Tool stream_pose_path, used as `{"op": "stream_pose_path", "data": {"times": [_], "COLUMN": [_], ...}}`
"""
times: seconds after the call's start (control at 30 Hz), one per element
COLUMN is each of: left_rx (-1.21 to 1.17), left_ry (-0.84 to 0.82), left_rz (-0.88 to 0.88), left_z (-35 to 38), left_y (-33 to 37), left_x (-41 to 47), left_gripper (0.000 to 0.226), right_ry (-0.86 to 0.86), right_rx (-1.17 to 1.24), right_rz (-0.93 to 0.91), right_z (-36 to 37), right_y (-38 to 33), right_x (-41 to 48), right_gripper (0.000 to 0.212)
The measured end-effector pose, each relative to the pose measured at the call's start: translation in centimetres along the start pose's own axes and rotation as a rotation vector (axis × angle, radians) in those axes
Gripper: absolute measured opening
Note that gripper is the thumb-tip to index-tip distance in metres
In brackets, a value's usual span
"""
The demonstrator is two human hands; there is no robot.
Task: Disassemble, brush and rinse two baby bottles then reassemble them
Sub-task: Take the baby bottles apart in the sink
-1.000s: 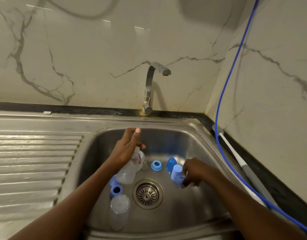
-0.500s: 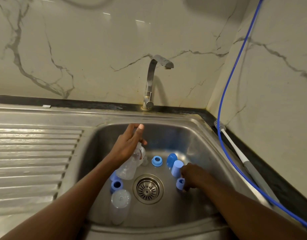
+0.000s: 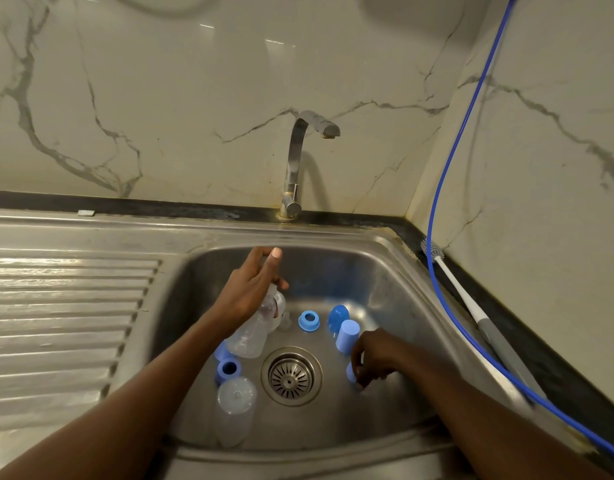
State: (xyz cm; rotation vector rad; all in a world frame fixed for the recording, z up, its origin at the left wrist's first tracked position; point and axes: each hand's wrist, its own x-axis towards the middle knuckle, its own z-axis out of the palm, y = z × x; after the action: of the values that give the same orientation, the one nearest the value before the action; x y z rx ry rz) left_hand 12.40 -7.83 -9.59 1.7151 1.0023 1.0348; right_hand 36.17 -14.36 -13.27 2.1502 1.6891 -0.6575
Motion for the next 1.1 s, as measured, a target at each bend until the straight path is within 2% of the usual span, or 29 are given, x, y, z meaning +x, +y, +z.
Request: {"op": "stream_pose_path", "data": {"times": [0.1,0.2,0.3,0.37,0.47,0.57,0.7,0.8,0.9,1.03,1.1], "left_rx": [0.002,0.003,0.005,0.006,0.002,0.011,0.021,0.006,0.017,0.015,0.001], "left_ry": [-0.011,-0.015,-0.009,-0.014,-0.022,-0.018,-0.02,-0.024,-0.02,-0.019,-0.025], "left_rz": [0.007,0.007,0.001,0.002,0.003,0.001,0.011,0.014,0.016,0.015,0.007], "left_z": [0.1,0.2,0.1,0.1,0.2,0.2,0.2,0.2,0.2,0.2,0.2], "left_y": [0.1,0.1,0.0,-0.1,0.0,0.0,-0.1,-0.1,-0.3,-0.2,-0.2], "left_x": [0.0,-0.1,0.0,0.1,0.1,0.1,0.1,0.1,0.1,0.2,0.1], "left_gripper": [0.033,0.033,0.034,0.034,0.035,0.036,0.036,0.035,0.036,0.036,0.036], "right_ry": [-0.125,-0.05,-0.112,-0.068,0.108,0.149,-0.092,-0.141,-0.147,-0.119,-0.186], "right_rx": [-0.019,-0.086,-0.19,-0.169,-0.117,-0.203,-0.515,-0.647,-0.671,-0.578,-0.54], "right_rz": [0.026,0.028,0.023,0.045,0.009,-0.04,-0.055,-0.104,-0.086,-0.066,-0.03], "right_z": [0.5,0.7,0.9,1.3,1.8,2.0,1.3,1.3,1.5,1.9,1.6], "right_y": [-0.2,-0.4,-0.8,-0.6,-0.1,0.1,-0.2,0.1,0.0,-0.2,-0.3], "right_x": [0.0,0.3,0.4,1.0,1.1,1.2,2.5,3.4,3.7,3.8,3.6], "right_gripper": [0.03,0.029,0.036,0.032,0.022,0.024,0.037,0.041,0.039,0.037,0.031]}}
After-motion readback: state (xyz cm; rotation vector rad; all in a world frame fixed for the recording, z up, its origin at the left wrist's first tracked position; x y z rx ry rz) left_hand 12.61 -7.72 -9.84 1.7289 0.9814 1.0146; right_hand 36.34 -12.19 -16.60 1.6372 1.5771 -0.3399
